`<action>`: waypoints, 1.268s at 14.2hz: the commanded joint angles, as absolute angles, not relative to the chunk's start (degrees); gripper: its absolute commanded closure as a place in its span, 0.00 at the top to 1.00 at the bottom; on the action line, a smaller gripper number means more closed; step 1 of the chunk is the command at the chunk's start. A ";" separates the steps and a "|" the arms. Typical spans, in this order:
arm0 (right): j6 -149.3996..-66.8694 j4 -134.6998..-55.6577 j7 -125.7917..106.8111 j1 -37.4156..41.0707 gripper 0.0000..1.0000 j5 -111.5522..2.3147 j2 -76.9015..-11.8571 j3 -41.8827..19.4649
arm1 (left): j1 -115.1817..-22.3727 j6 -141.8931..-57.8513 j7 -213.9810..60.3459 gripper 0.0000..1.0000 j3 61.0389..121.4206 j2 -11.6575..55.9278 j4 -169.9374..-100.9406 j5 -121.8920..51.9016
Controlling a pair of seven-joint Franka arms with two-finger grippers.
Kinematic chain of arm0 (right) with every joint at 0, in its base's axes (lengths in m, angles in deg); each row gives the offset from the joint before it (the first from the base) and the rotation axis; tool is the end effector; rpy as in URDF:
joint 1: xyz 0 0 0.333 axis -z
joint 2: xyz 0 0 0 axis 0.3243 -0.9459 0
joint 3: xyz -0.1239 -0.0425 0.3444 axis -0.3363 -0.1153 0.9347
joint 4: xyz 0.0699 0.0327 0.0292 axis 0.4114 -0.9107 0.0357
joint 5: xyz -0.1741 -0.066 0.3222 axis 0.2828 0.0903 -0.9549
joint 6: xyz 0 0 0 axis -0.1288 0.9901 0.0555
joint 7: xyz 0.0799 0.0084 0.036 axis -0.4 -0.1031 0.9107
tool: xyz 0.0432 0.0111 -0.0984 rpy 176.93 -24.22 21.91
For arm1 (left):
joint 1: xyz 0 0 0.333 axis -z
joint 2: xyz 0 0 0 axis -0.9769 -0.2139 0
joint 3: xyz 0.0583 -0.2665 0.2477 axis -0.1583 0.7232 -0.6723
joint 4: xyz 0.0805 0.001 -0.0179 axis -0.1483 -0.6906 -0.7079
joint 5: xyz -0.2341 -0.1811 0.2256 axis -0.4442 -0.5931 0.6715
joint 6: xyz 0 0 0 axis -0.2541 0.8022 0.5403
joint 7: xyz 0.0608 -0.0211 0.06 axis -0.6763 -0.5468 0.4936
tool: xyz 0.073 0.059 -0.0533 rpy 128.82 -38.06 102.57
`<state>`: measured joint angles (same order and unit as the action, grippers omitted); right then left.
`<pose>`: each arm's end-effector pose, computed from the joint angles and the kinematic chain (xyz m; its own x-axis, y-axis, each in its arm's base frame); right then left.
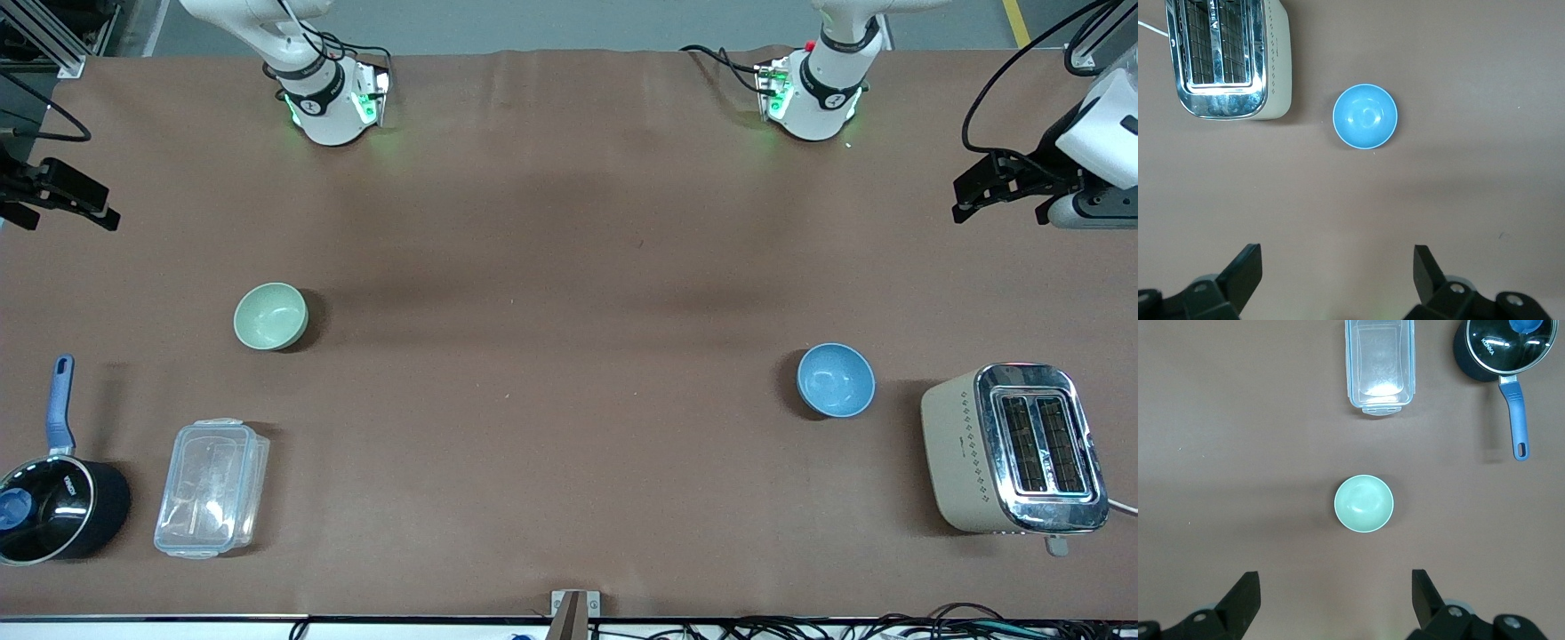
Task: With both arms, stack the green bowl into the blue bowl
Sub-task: 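Reach the right gripper to the green bowl while the left reaches the blue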
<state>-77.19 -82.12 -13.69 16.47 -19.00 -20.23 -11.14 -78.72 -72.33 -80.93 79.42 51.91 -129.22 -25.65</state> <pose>0.5193 -0.0243 0.7064 0.9993 -0.0343 -0.0117 -0.0346 -0.9991 -0.0241 0.5033 -0.0494 0.6864 0.9986 -0.0524 0.0034 -0.0524 -0.9985 -0.0142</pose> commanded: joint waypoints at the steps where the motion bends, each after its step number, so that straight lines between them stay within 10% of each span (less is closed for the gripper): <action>1: -76.89 -82.11 -13.03 16.64 1.00 -18.56 -19.95 -11.03 | -79.41 -72.10 -80.54 1.00 79.94 51.62 -128.19 -25.92; 11: -77.07 -83.25 -11.89 16.73 1.00 -17.95 -23.64 -11.38 | -79.50 -84.01 -75.91 1.00 79.93 40.03 -132.92 -21.88; 18: -102.67 -113.26 -2.42 18.66 1.00 -17.95 -19.52 -14.45 | -79.76 -107.21 -74.13 1.00 79.85 27.56 -141.09 -20.03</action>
<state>-93.30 -101.00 -6.36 18.01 -18.72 -24.46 -13.63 -79.33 -102.12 -75.14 79.43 30.06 -139.66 -21.92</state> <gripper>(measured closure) 0.000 0.000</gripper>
